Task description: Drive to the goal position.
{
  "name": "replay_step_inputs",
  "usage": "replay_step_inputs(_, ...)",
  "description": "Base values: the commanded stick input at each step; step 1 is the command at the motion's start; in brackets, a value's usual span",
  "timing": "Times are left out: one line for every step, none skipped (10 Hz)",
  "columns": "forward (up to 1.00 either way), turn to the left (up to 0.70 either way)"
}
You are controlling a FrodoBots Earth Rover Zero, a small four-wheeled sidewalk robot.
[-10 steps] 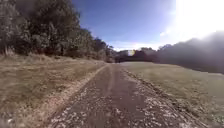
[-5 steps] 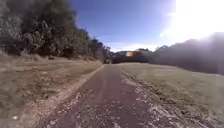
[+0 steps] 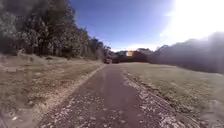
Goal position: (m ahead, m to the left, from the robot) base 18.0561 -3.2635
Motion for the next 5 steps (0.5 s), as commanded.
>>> replay_step_inputs(0.6, 0.0)
replay_step_inputs(0.6, 0.0)
replay_step_inputs(0.6, 0.0)
replay_step_inputs(0.6, 0.0)
replay_step_inputs(0.6, 0.0)
